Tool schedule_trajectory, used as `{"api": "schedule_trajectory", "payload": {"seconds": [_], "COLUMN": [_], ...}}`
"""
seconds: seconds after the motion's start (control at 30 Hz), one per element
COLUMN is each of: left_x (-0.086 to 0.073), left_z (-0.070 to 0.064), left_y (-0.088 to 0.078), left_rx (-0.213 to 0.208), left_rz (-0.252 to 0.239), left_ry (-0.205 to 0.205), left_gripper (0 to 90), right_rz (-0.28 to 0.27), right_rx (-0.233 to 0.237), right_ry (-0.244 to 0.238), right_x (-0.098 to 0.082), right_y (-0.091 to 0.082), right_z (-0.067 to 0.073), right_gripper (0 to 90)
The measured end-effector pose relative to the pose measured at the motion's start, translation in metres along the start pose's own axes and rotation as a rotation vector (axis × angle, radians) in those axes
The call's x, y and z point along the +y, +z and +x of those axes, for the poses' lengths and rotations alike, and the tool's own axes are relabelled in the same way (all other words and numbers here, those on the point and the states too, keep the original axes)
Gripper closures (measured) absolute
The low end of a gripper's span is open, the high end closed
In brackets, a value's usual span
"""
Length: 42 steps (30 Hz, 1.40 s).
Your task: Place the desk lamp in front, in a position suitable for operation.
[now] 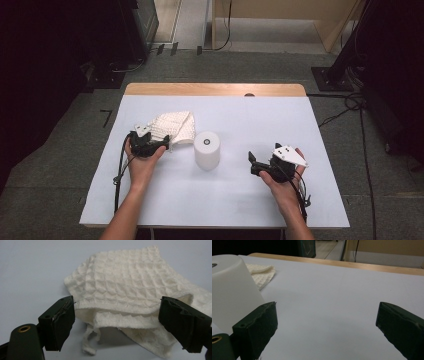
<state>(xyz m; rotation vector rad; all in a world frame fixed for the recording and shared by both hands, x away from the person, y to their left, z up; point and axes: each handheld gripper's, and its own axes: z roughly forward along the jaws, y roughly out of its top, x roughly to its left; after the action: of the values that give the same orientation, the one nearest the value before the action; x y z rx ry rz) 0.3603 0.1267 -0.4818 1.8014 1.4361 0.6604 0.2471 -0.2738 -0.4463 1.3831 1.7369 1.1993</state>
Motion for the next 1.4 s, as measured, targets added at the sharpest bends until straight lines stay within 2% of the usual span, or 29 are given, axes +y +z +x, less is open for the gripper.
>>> {"api": "schedule_trajectory", "payload": {"seconds": [0.07,0.13,0.17,0.2,0.23,0.27,0.3,0.33,0.37,0.4,0.43,0.47,0.5,0.53,0.63,0.67,0.7,0.77,0.87,0.97,1.17,1.27,1.3,1.4], "left_x": [0.000,0.002,0.002,0.002,0.002,0.001,0.001,0.001,0.001,0.001,0.001,0.001,0.001,0.001,0.002,0.005,0.005,0.011,0.019,0.026,0.038,0.035,0.035,0.026], "left_z": [-0.003,-0.007,-0.009,-0.011,-0.012,-0.012,-0.011,-0.010,-0.009,-0.010,-0.010,-0.010,-0.009,-0.008,-0.008,-0.008,-0.008,-0.007,-0.005,-0.008,-0.012,-0.012,-0.012,-0.014], "left_y": [0.002,0.005,0.007,0.011,0.013,0.013,0.014,0.014,0.014,0.013,0.013,0.013,0.013,0.012,0.006,-0.001,-0.001,-0.013,-0.030,-0.044,-0.076,-0.098,-0.098,-0.115], "left_rx": [0.016,0.005,-0.004,-0.006,-0.006,-0.013,-0.027,-0.039,-0.040,-0.037,-0.033,-0.035,-0.051,-0.064,-0.080,-0.087,-0.087,-0.108,-0.140,-0.159,-0.186,-0.206,-0.206,-0.208], "left_rz": [0.011,0.035,0.059,0.100,0.119,0.121,0.125,0.130,0.133,0.130,0.126,0.125,0.121,0.118,0.087,0.054,0.054,-0.001,-0.059,-0.101,-0.181,-0.209,-0.209,-0.225], "left_ry": [0.016,0.038,0.056,0.079,0.090,0.086,0.079,0.069,0.070,0.075,0.078,0.081,0.080,0.083,0.093,0.087,0.087,0.064,0.049,0.072,0.086,0.084,0.084,0.094], "left_gripper": [14.4,15.8,20.0,26.2,30.2,36.1,47.9,52.9,52.9,58.8,75.5,81.5,81.5,86.1,88.0,88.4,88.4,88.5,88.7,88.7,88.8,88.8,88.7,88.7], "right_rz": [0.001,0.000,0.004,0.004,0.011,0.014,0.013,0.014,0.014,0.015,0.019,0.020,0.020,0.023,0.029,0.032,0.032,0.025,0.016,0.008,0.000,0.003,0.003,0.002], "right_rx": [0.000,0.001,0.002,0.000,0.001,0.003,0.002,0.003,0.003,0.001,-0.002,-0.002,-0.002,0.000,0.008,0.016,0.016,0.021,0.028,0.041,0.063,0.066,0.066,0.065], "right_ry": [0.002,0.003,0.008,-0.001,-0.001,0.001,0.001,-0.006,-0.006,-0.007,-0.010,-0.007,-0.007,-0.007,-0.014,-0.013,-0.013,-0.021,-0.024,-0.027,-0.032,-0.036,-0.036,-0.042], "right_x": [0.000,-0.001,-0.001,-0.002,-0.003,-0.003,-0.003,-0.004,-0.004,-0.004,-0.004,-0.005,-0.005,-0.005,-0.005,-0.004,-0.004,-0.003,-0.001,0.001,0.003,0.003,0.003,0.002], "right_y": [0.000,0.001,0.001,0.002,0.003,0.003,0.004,0.004,0.004,0.004,0.004,0.005,0.005,0.005,0.006,0.005,0.005,0.005,0.003,0.002,0.001,0.000,0.000,0.000], "right_z": [0.000,0.000,0.000,0.000,0.001,0.001,0.002,0.002,0.002,0.003,0.003,0.003,0.003,0.004,0.005,0.007,0.007,0.009,0.012,0.015,0.023,0.025,0.025,0.025], "right_gripper": [3.8,3.9,3.9,3.9,3.9,3.9,4.0,4.0,4.0,4.1,4.3,4.5,4.5,4.7,6.1,6.7,6.7,6.9,7.5,8.9,9.2,9.2,9.2,9.2]}}
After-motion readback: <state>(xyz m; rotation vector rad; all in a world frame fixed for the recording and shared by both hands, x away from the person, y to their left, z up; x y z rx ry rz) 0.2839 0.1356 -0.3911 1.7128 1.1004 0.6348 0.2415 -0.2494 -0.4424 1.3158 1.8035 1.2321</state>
